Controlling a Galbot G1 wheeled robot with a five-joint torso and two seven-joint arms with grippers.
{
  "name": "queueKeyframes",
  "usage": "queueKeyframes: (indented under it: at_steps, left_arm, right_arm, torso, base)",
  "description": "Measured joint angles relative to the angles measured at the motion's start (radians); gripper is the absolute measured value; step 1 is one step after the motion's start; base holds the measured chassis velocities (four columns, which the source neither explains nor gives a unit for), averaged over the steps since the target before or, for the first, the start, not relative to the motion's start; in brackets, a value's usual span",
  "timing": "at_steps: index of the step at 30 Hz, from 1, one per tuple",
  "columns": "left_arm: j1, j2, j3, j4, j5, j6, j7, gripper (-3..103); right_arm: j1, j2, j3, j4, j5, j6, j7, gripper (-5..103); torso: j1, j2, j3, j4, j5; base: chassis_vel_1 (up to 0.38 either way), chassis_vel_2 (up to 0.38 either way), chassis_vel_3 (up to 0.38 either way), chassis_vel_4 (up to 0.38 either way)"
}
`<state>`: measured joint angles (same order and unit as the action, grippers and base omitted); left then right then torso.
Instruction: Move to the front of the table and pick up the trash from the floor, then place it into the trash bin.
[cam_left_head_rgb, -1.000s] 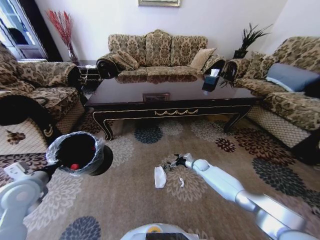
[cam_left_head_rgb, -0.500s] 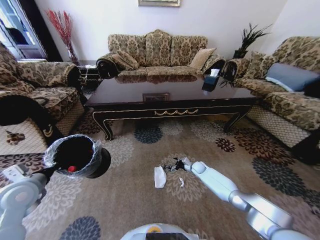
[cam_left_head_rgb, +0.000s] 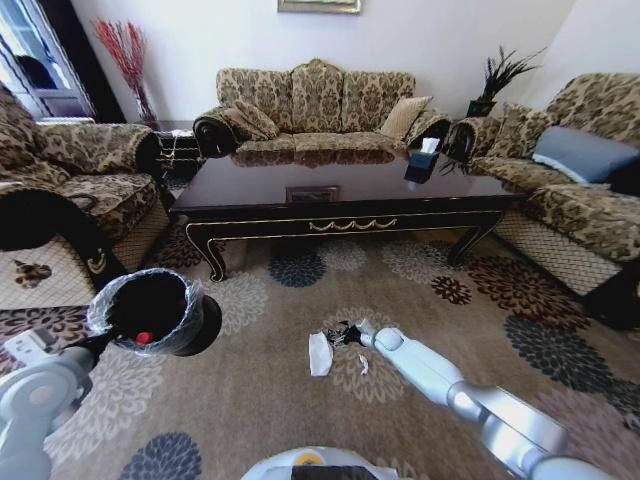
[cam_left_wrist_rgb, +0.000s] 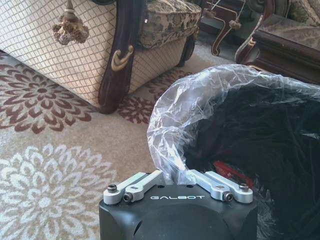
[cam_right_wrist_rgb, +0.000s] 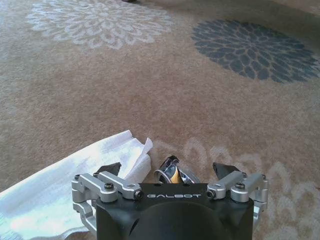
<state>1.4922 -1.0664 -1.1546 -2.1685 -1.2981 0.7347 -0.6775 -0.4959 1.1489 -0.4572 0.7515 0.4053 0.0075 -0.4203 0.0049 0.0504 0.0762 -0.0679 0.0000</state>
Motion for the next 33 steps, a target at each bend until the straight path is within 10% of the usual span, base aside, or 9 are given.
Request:
queueKeyframes:
  at_steps: [24,33]
  left_arm:
    - [-0.007,0.003,0.01,0.005,0.004,0.0,0.001,2]
    - [-0.017,0.008,0.033,0.01,0.006,0.0,0.001,2]
  right_arm:
    - [-0.007,0.026,0.014,-0.054,-0.01,0.007,-0.017,24]
    - [-0.017,-0.038,0.039,0.054,0.066,0.027,-0.001,22]
  torso:
    - [0.0,0.0,0.0,0.0,0.0]
    - [0.0,0.0,0.0,-0.0001,0.0002]
  base:
    - [0.0,0.0,0.0,0.0]
    - [0.0,0.0,0.0,0.0]
